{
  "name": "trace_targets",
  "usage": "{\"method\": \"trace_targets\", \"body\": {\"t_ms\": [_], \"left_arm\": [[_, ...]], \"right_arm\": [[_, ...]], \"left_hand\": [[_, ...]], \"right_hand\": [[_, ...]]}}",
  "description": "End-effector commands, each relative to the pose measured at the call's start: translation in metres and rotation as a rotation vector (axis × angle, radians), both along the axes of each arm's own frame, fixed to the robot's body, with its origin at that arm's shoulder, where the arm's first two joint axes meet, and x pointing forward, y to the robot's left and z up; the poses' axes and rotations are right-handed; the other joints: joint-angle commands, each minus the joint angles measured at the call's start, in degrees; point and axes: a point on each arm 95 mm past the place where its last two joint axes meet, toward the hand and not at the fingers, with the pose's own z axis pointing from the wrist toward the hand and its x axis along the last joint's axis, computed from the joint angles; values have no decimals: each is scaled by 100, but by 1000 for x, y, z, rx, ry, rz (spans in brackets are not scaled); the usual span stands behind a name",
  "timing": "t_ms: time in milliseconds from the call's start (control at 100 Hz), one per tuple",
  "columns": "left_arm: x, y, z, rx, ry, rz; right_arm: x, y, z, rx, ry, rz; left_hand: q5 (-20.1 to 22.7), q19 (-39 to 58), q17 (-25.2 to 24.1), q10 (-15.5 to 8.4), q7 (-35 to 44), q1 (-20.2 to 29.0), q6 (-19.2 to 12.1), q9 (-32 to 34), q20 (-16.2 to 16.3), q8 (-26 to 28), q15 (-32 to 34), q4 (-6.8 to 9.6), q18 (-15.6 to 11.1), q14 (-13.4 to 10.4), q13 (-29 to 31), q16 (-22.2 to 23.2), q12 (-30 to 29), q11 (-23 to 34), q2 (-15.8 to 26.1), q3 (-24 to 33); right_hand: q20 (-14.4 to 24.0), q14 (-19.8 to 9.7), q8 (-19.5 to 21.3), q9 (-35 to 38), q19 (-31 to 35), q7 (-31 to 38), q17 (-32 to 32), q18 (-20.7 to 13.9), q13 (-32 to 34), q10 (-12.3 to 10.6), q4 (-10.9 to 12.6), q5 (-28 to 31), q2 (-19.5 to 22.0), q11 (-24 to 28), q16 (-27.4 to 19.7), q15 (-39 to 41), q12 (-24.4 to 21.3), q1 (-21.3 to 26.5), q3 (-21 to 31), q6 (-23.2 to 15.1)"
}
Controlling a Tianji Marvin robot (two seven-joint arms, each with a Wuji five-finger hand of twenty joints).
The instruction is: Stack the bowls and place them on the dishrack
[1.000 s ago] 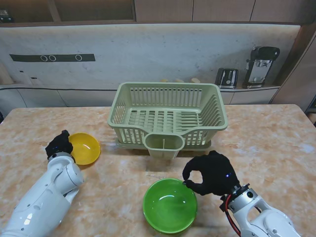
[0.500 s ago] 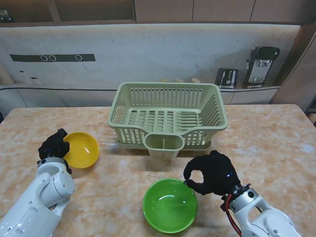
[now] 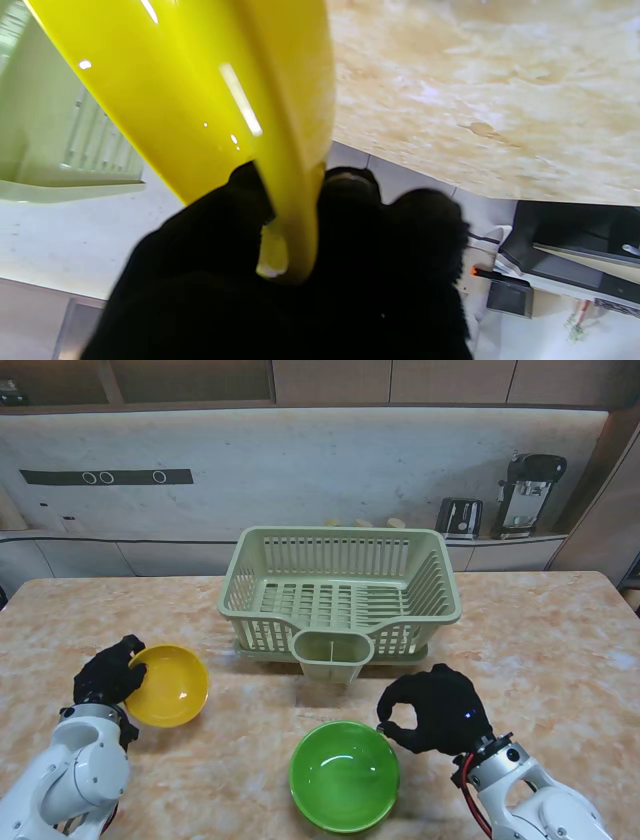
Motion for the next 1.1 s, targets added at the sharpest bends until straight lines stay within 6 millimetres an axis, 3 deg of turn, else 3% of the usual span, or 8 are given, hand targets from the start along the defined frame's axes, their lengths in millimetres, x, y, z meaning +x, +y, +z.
{"method": "trace_targets", "body": {"t_ms": [0, 430, 1090], "left_arm": [[-8, -5, 0, -13, 16, -31], [-34, -33, 7, -140, -1, -167], [-49, -106, 6, -417, -31, -374]], "right_arm": [[-3, 2, -2, -2, 15, -2], [-4, 0, -2, -12, 10, -21], [-5, -6, -1, -17, 6, -40]], "left_hand": [[654, 406, 177, -353, 804, 839, -641, 507, 24, 557, 245, 782, -114, -83, 208, 72, 41, 333, 601, 1319], [657, 360, 171, -320, 671, 894, -627, 457, -6, 559, 188, 785, -214, -154, 189, 71, 63, 280, 690, 1185], [486, 215, 3, -261, 457, 1097, -574, 240, -32, 643, 73, 717, -221, -133, 4, 138, 209, 248, 805, 830]], "right_hand": [[-58, -141, -12, 120, 72, 120, -22, -85, 36, -194, -116, 107, -79, -27, 110, -24, 74, 24, 66, -184], [-58, -151, -19, 116, 72, 115, -17, -81, 39, -189, -117, 104, -80, -35, 110, -26, 73, 26, 59, -183], [-57, -138, -20, 114, 69, 114, -14, -85, 34, -187, -112, 101, -70, -47, 110, -32, 71, 36, 42, -169]]}}
